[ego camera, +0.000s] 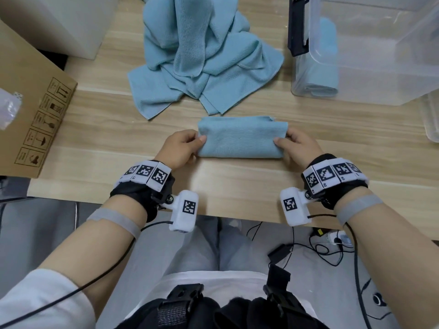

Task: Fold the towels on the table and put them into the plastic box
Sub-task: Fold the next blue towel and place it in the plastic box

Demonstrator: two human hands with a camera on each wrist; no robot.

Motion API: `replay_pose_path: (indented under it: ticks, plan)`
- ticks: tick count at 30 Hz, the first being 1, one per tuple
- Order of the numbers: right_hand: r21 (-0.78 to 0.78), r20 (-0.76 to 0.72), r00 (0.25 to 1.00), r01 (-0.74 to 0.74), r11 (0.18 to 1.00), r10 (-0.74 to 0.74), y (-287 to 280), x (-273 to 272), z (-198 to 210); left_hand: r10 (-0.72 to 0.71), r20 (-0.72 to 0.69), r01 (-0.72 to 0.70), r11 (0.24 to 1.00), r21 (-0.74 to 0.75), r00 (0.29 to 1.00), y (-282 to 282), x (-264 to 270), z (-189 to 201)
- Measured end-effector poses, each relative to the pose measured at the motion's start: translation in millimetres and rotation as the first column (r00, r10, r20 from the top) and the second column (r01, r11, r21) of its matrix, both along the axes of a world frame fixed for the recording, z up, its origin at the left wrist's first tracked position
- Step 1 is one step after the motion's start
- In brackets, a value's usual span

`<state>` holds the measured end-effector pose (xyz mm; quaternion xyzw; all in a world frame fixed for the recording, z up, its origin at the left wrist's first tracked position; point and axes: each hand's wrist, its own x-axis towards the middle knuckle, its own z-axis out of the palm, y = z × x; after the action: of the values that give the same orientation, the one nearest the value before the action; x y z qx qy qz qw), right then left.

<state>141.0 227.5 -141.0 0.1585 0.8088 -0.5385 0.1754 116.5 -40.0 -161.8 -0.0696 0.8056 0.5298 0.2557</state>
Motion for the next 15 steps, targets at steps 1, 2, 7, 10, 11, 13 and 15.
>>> replay_pose_path:
  ticks: [1, 2, 7, 10, 11, 13, 15]
  plan:
    - [0.105, 0.009, 1.000, -0.022, 0.994, 0.021, -0.2, -1.4, -1.1, 0.017, 0.005, -0.016, 1.000, -0.023, 1.000, 1.3, -0.7, 0.4]
    - [0.196, 0.022, 0.999, -0.051, 0.979, 0.048, -0.5, -3.1, -2.5, 0.032, 0.014, -0.031, 0.998, -0.047, 0.999, 3.5, -1.6, 1.9]
    - [0.431, 0.102, 0.990, -0.136, 0.892, 0.101, -5.5, -18.7, -9.8, 0.066, -0.028, -0.070, 0.974, -0.214, 0.997, 11.7, -15.2, 5.4]
    - [0.487, 0.135, 0.989, -0.116, 0.866, 0.056, -8.5, -25.7, -12.6, -0.002, -0.133, -0.050, 0.920, -0.389, 0.991, 14.7, -23.4, 9.0]
    - [0.506, 0.150, 0.988, -0.114, 0.855, 0.044, -10.0, -26.6, -12.3, -0.019, -0.151, -0.047, 0.907, -0.418, 0.988, 16.4, -25.9, 12.0]
    - [0.514, 0.169, 0.985, -0.106, 0.851, 0.020, -12.8, -28.1, -10.5, -0.024, -0.123, -0.032, 0.904, -0.427, 0.992, 20.2, -31.9, 17.5]
    - [0.516, 0.178, 0.984, -0.090, 0.852, -0.004, -15.1, -29.7, -8.2, 0.030, -0.009, -0.032, 0.943, -0.331, 0.999, 24.3, -37.1, 21.0]
